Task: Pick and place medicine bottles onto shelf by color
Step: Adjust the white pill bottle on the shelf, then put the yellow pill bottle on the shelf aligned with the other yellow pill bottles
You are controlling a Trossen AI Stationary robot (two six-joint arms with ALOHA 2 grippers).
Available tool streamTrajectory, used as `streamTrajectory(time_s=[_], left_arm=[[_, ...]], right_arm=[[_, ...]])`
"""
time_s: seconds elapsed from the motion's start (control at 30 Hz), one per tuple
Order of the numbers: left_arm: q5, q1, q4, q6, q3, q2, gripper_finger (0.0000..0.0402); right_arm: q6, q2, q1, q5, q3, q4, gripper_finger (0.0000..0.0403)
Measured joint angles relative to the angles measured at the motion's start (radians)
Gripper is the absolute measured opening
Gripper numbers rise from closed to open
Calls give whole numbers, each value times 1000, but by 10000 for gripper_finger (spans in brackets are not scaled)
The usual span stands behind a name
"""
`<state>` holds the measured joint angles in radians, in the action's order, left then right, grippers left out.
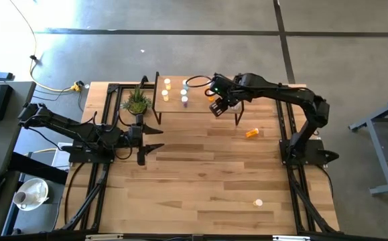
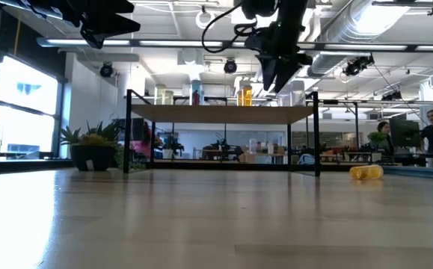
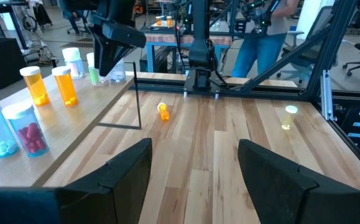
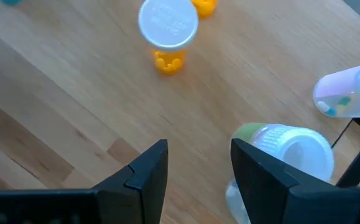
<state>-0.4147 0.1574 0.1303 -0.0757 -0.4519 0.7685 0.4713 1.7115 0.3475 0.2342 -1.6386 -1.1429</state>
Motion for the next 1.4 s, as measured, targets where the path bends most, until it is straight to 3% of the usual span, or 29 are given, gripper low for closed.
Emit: streamTrajectory(time_s=[1.07,1.4], left_arm=[[0,0,-15,0,0,0,229],[0,0,-15,0,0,0,229]], right_arm=[[47,0,59,52,-1,-42,167],[-23,-1,20,53,-120,-94,167]])
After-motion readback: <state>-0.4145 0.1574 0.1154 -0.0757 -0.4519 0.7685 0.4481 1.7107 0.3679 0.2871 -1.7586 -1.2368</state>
